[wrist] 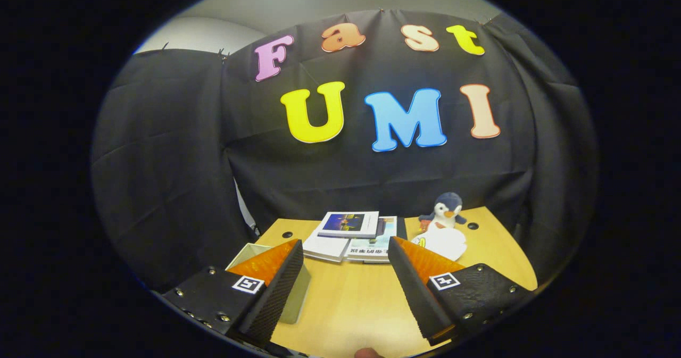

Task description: Open the storage box then place both shoes into the box .Put the left shoe in first, then the right shoe, with the right side of both shoes facing outward in a uniform manner.

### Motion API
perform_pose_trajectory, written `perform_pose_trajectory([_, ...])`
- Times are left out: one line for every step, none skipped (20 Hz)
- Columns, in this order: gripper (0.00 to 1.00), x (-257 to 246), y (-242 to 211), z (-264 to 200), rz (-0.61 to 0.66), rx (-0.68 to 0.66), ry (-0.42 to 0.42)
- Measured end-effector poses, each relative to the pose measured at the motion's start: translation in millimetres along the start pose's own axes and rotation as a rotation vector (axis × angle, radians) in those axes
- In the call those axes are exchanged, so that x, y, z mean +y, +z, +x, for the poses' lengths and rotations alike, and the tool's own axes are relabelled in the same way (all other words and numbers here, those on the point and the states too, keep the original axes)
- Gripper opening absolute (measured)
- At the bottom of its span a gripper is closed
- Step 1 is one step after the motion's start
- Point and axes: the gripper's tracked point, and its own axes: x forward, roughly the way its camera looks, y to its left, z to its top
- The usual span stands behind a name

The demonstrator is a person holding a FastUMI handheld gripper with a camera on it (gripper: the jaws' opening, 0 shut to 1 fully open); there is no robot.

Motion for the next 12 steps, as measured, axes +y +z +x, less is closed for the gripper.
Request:
perform_pose_trajectory([0.97, -10, 4, -6, -0.015, -0.019, -0.015])
perform_pose_trajectory([0.97, -19, 8, -13, -0.025, -0.039, -0.025])
perform_pose_trajectory([0.97, -25, 12, -19, -0.027, -0.06, -0.028])
perform_pose_trajectory([0.98, -30, 18, -25, -0.025, -0.085, -0.031])
perform_pose_trajectory([0.97, -38, 21, -29, -0.024, -0.108, -0.037])
perform_pose_trajectory([0.97, -46, 24, -35, -0.026, -0.126, -0.051])
perform_pose_trajectory([0.97, -54, 26, -39, -0.032, -0.14, -0.065])
perform_pose_trajectory([0.97, -62, 27, -41, -0.044, -0.149, -0.082])
perform_pose_trajectory([0.97, -67, 29, -45, -0.055, -0.16, -0.096])
perform_pose_trajectory([0.97, -71, 30, -47, -0.062, -0.169, -0.106])
perform_pose_trajectory([0.97, -73, 31, -49, -0.061, -0.173, -0.112])
perform_pose_trajectory([0.97, -75, 31, -51, -0.053, -0.18, -0.113])
